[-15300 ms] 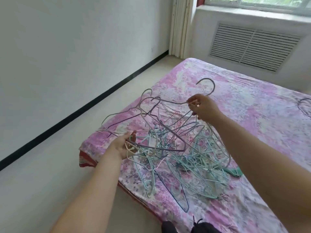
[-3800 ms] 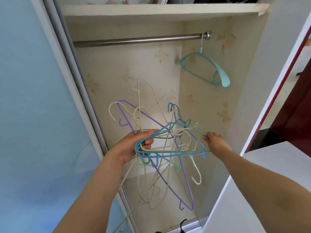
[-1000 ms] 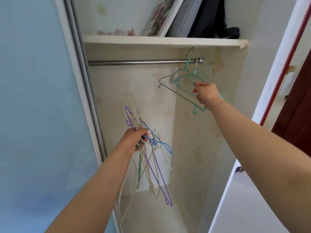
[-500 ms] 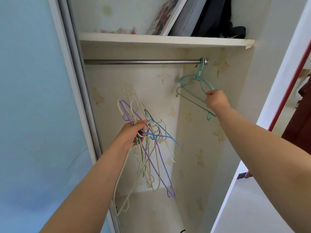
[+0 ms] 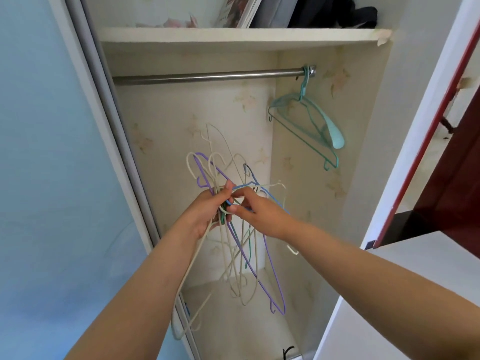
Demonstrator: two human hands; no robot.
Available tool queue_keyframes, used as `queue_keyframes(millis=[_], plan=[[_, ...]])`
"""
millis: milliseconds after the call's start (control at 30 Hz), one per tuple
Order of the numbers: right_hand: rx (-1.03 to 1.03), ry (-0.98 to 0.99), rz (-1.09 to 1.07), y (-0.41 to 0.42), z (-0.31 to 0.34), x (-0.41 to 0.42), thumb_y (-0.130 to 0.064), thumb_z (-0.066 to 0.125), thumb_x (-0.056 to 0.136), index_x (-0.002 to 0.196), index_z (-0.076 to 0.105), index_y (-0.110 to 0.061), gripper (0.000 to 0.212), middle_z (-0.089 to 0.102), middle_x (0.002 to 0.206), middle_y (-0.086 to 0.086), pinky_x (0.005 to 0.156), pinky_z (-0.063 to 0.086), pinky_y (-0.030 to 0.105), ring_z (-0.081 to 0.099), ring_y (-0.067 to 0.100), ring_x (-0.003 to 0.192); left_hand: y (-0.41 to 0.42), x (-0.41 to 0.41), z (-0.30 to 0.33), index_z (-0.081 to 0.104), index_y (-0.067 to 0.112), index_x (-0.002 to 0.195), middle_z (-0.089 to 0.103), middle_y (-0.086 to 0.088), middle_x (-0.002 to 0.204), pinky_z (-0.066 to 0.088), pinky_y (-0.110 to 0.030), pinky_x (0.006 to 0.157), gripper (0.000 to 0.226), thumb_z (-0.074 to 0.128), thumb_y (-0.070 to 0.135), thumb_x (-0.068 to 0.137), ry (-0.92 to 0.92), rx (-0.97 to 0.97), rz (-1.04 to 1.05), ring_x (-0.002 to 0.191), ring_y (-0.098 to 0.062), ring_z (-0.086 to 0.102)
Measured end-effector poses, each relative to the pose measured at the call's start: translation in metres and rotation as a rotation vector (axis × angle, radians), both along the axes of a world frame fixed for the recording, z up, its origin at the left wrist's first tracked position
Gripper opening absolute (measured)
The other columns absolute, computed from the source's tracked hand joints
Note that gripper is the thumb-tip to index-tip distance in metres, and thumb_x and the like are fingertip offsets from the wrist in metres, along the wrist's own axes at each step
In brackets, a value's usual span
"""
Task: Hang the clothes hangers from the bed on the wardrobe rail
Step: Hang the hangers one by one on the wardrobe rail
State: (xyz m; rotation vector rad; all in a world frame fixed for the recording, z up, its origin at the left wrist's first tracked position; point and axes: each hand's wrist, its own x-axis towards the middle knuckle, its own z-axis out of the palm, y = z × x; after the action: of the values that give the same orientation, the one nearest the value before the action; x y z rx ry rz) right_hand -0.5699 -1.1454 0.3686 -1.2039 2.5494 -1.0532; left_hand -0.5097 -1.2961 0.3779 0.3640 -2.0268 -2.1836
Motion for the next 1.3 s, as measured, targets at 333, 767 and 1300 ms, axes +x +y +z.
queue_keyframes(millis=[333, 767, 1300], plan=[[0.007, -0.114, -0.385, 0.046, -0.059, -0.046, -0.050, 0.065, 0.082, 0.149, 0.022, -0.010, 0.089, 0.025, 0.152, 0.009, 0.113, 0.025, 0.035, 0.028, 0.023, 0.140, -0.018, 0.009, -0.003, 0.066, 0.014, 0.101, 0.048, 0.006, 0.052, 0.046, -0.023, 0.046, 0.017, 0.056, 0.027, 0.096, -0.103, 0.168, 0.055, 0.040, -0.006, 0.044], [0.415, -0.231, -0.444, 0.093, -0.173, -0.061, -0.040, 0.081, 0.071, 0.151, -0.009, -0.006, 0.125, 0.003, 0.160, 0.007, 0.117, 0.011, 0.034, 0.011, 0.024, 0.147, -0.035, 0.036, 0.020, 0.068, 0.018, 0.113, 0.045, 0.007, 0.055, 0.041, -0.027, 0.053, 0.023, 0.054, 0.016, 0.094, -0.196, -0.087, -0.127, 0.043, -0.008, 0.042], [-0.055, -0.373, -0.489, 0.090, -0.180, -0.059, -0.004, 0.048, 0.091, 0.111, 0.059, -0.009, 0.024, 0.054, 0.103, 0.013, 0.073, 0.035, 0.026, 0.049, 0.023, 0.085, -0.033, 0.032, 0.013, 0.063, 0.015, 0.119, 0.036, 0.009, 0.057, 0.038, -0.023, 0.050, 0.036, 0.046, 0.040, 0.098, -0.203, 0.124, -0.213, 0.043, -0.004, 0.033]])
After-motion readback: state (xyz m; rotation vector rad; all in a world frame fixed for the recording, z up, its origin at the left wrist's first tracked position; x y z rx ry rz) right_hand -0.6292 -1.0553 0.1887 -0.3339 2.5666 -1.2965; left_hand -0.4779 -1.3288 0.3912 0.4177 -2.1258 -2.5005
